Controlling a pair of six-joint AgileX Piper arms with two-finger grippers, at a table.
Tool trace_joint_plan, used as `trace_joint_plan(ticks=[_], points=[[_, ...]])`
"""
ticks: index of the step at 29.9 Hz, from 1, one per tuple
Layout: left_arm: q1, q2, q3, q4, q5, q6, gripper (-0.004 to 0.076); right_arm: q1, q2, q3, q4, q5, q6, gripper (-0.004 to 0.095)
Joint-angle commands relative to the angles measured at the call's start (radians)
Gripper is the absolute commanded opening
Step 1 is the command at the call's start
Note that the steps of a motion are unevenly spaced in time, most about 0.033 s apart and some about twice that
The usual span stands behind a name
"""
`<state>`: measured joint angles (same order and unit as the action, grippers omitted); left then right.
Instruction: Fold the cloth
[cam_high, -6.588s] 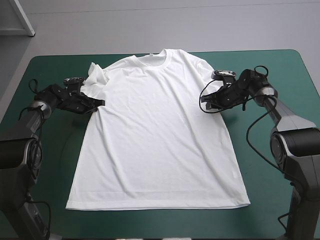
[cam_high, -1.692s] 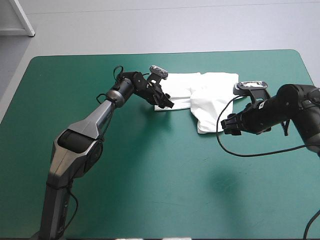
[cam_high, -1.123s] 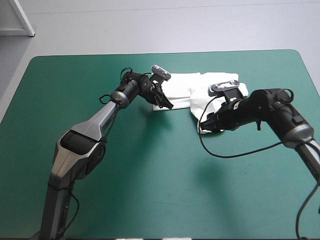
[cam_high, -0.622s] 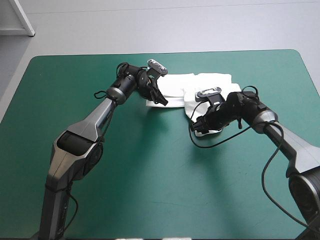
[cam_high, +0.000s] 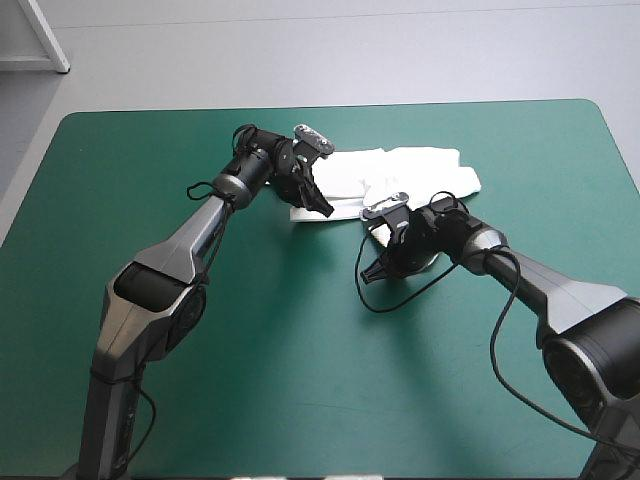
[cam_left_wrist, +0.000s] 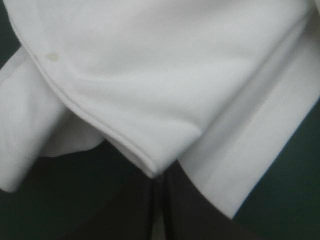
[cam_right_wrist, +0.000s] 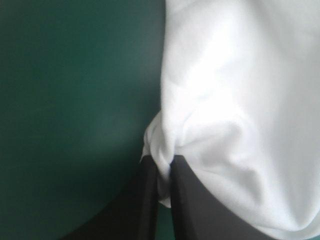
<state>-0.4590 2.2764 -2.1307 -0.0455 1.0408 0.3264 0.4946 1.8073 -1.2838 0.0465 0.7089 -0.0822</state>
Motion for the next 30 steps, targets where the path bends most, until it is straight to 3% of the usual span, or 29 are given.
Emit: trace_joint_plan(ticks=[1, 7, 15, 23, 30], points=[[0.001, -0.094, -0.055, 0.000, -0.001, -0.011, 0.0019, 0.001, -0.042, -0.020, -0.005, -0.031, -0.001, -0.0017], [0.001, -0.152, -0.138, 0.028, 0.018, -0.011, 0.0019, -0.001, -0.137, -0.062, -0.091, -0.054, 0.054, -0.0017], [0.001, -0.271, -0.353, 0.054, 0.100, -0.027, 0.0019, -0.001, -0.266, -0.341, -0.344, -0.015, 0.191, -0.0017], [0.001, -0.390, -0.547, 0.274, 0.181, -0.039, 0.0020, -0.001, -0.280, -0.763, -0.529, 0.163, 0.184, -0.0017], [0.001, -0.546, -0.571, 0.569, 0.182, -0.053, 0.0019, -0.001, -0.281, -0.991, -0.679, 0.304, 0.158, -0.0018]])
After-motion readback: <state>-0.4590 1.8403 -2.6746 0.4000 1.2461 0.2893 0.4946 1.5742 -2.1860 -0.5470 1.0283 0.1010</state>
